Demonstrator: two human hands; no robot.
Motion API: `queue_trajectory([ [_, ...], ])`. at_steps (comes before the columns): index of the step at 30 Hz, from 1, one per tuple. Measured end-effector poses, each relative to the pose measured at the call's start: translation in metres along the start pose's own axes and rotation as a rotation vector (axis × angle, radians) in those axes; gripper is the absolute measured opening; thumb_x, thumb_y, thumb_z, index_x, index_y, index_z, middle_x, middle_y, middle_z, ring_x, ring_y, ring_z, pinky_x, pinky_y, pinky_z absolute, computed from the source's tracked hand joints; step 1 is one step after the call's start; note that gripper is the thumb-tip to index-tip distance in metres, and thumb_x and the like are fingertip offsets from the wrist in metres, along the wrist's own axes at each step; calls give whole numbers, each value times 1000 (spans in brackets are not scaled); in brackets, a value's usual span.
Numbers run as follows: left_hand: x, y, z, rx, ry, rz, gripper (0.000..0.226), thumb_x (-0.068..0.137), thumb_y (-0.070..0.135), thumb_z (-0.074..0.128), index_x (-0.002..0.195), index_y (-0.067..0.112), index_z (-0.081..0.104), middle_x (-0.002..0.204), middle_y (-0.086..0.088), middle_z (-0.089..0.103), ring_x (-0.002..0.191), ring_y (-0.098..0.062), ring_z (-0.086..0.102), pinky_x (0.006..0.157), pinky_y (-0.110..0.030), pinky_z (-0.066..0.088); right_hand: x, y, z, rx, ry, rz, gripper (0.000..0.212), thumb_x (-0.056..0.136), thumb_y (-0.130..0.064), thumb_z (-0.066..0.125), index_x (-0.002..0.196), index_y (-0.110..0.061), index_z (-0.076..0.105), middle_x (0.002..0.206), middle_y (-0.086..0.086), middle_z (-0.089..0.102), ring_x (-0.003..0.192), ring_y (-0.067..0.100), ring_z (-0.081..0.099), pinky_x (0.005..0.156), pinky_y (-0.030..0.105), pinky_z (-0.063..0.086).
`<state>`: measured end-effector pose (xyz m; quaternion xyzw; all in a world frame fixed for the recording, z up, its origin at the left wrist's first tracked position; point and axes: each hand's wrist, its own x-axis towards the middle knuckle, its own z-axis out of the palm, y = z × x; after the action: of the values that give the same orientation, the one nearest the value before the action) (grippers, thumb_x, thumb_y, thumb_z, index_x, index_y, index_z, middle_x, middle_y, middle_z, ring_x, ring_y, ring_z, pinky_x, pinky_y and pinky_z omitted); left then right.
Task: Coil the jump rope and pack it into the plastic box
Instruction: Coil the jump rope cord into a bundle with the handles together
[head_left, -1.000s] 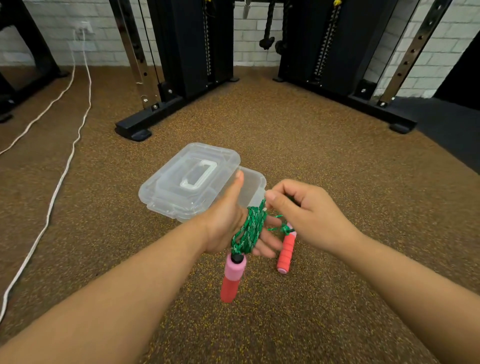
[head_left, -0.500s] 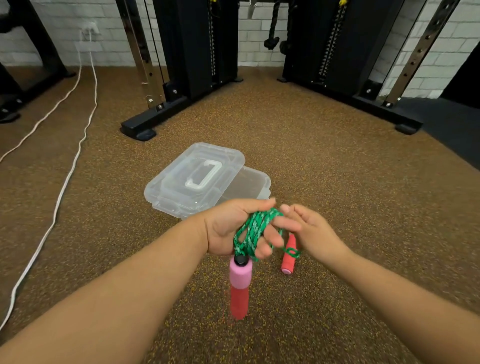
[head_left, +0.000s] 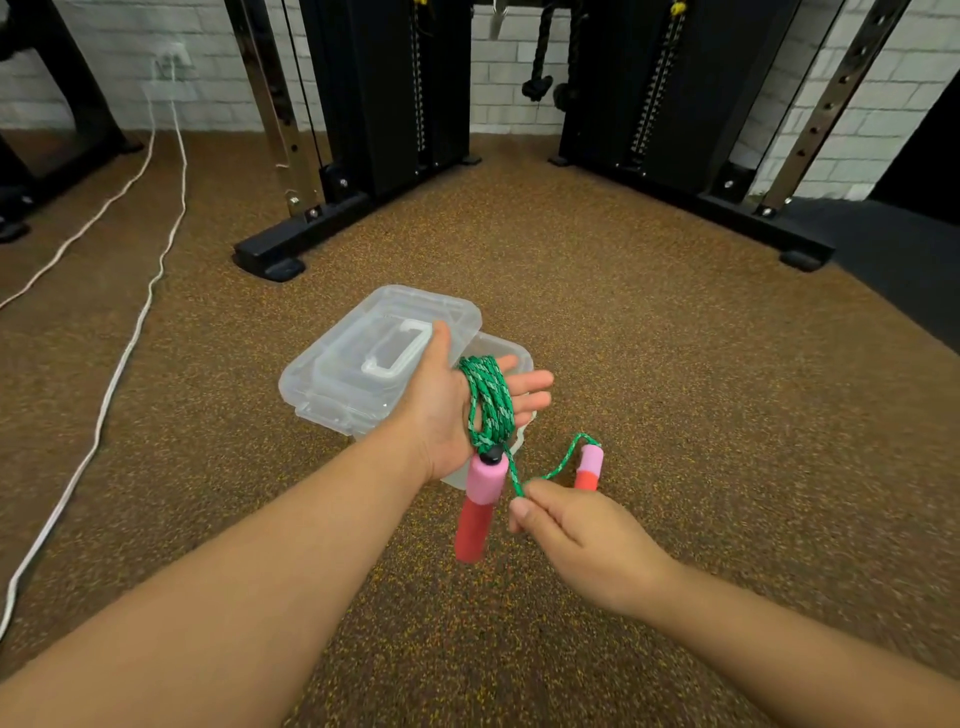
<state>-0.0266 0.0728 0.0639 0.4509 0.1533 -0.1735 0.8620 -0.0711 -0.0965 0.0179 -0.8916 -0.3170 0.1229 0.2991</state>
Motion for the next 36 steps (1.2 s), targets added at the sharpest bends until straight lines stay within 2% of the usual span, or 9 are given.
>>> queue_trajectory([
  [6, 4, -2, 4, 113, 39, -3, 100, 80, 78, 3, 139, 4, 36, 109, -23, 67, 92, -33, 67, 90, -38, 45, -1, -16, -16, 24, 40, -89, 29, 97, -39, 41, 87, -20, 60, 67, -40, 52, 61, -8, 48, 60, 14, 34],
  [10, 5, -5, 2, 249, 50, -27, 97, 81, 77, 1, 125, 5, 48, 95, -24, 69, 76, -31, 69, 74, -34, 52, 0, -18, -25, 97, 64, -115, 28, 95, -36, 48, 80, -16, 61, 59, -28, 53, 58, -4, 50, 54, 15, 33],
  [13, 3, -10, -1, 411, 32, -78, 93, 84, 74, 4, 110, 4, 60, 81, -22, 67, 63, -28, 66, 66, -32, 51, 5, -21, -37, 335, 67, -68, 24, 94, -19, 55, 72, -14, 61, 65, -31, 61, 69, -17, 59, 61, 5, 40],
  [16, -3, -14, -4, 575, -80, -151, 92, 85, 74, 5, 87, 4, 65, 65, -16, 64, 52, -24, 60, 60, -30, 45, 12, -22, -54, 525, 67, 11, 22, 93, -11, 54, 72, -7, 57, 52, -17, 61, 48, -10, 55, 51, 6, 40],
  [21, -11, -15, -7, 781, -305, -359, 88, 84, 73, 12, 116, 5, 57, 63, -7, 69, 52, -16, 66, 61, -27, 46, 26, 0, -64, 656, 183, 123, 5, 86, -15, 65, 86, -19, 68, 65, -5, 58, 45, 3, 47, 44, 17, 43],
  [25, -16, -14, -13, 785, -378, -328, 59, 89, 56, 43, 119, 8, 60, 59, 1, 68, 48, -9, 63, 60, -23, 47, 31, 19, -66, 768, 325, 158, 14, 89, -10, 61, 88, -21, 70, 59, -8, 60, 47, 4, 45, 47, 17, 39],
  [28, -17, -13, -13, 794, -389, -289, 36, 95, 32, 50, 116, 7, 63, 53, 4, 63, 43, -7, 56, 53, -19, 46, 31, 29, -66, 767, 308, 151, 19, 88, -9, 60, 90, -24, 72, 62, -10, 63, 48, 4, 40, 48, 16, 34],
  [31, -16, -15, -11, 797, -371, -242, 32, 96, 29, 47, 108, 7, 66, 44, 7, 48, 38, -7, 43, 48, -21, 41, 31, 32, -71, 696, 222, 111, 23, 84, -5, 66, 92, -25, 73, 75, -16, 70, 62, -4, 56, 63, 10, 42],
  [36, -15, -17, -12, 812, -336, -230, 27, 98, 32, 43, 91, 14, 62, 40, 9, 36, 34, -4, 34, 48, -21, 40, 32, 45, -72, 219, 333, 85, 18, 85, -19, 67, 86, -36, 71, 95, -4, 72, 92, 8, 64, 87, 23, 45],
])
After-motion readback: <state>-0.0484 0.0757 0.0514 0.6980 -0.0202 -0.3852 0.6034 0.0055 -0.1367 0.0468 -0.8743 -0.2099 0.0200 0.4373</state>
